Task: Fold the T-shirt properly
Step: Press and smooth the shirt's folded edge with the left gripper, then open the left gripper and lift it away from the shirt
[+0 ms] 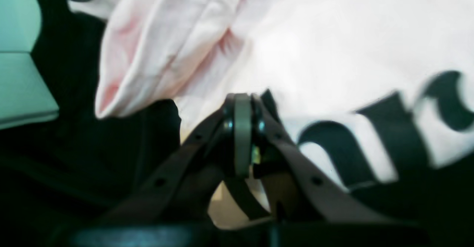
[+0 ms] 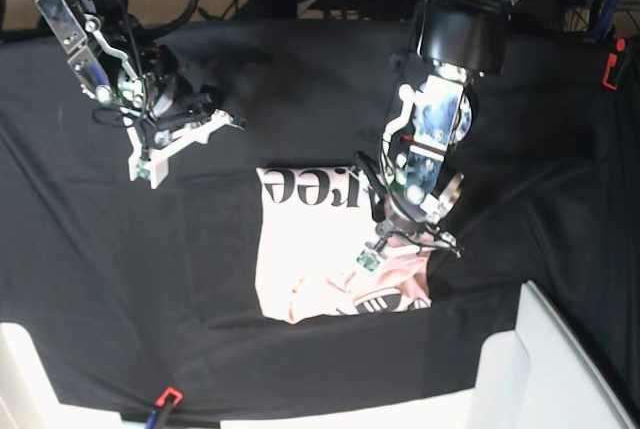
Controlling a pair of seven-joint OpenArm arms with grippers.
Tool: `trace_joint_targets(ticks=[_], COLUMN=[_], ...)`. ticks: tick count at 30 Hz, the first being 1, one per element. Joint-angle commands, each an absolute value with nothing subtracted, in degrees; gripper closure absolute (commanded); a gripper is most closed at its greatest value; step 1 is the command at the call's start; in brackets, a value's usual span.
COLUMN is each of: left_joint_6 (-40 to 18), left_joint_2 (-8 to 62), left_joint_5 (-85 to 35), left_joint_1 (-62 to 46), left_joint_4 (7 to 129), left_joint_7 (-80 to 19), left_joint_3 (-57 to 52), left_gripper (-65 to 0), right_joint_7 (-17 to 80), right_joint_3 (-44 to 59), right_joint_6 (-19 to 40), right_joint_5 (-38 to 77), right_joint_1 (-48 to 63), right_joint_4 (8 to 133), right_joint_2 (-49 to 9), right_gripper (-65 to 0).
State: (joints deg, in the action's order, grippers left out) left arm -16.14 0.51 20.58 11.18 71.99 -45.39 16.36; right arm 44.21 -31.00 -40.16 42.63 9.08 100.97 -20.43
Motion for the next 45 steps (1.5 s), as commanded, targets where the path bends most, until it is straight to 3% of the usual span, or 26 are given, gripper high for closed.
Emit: trace_joint_targets(ticks=[1,14,22,28,33,40,42,45], left_joint_6=[-15.52,-15.43,-15.34,-10.59,-10.59,-10.86,-10.86,-10.77], left_joint_2=[0.31,0.31,0.22,0.31,-0.04,1.27,3.12,7.87], left_joint_5=[20.53,20.53,20.79,20.35,20.26,14.46,8.57,-1.8], left_joint_1=[13.76,26.24,34.51,37.41,34.15,16.04,11.47,6.37], left_joint_4=[71.52,55.25,34.59,32.04,42.86,74.42,81.63,88.31], left_joint_7=[-43.56,-36.26,-23.69,-19.56,-25.36,-41.1,-46.11,-51.47], left_joint_3=[16.22,14.99,7.08,4.26,4.26,4.18,4.18,3.47], left_gripper=[0.0,0.0,0.0,0.0,0.0,0.0,0.0,-9.9], right_joint_7=[43.65,43.91,43.91,44.0,43.65,43.56,43.56,43.47], right_joint_3=[-30.81,-30.9,-30.9,-30.9,-30.9,-30.73,-30.37,-28.53], right_joint_6=[-40.0,-40.0,-40.0,-40.0,-40.0,-40.0,-34.33,-24.66], right_joint_5=[42.59,42.59,42.59,42.59,42.59,42.86,42.95,42.95], right_joint_1=[8.66,8.75,8.75,8.84,10.33,11.21,11.47,12.09], right_joint_4=[101.93,101.93,101.93,101.93,102.29,105.98,106.59,106.07], right_joint_2=[-20.18,-19.56,-19.56,-19.47,-19.38,-18.15,-16.75,-13.67], right_gripper=[-21.2,-21.2,-21.2,-21.2,-21.2,-21.6,-21.6,-21.6])
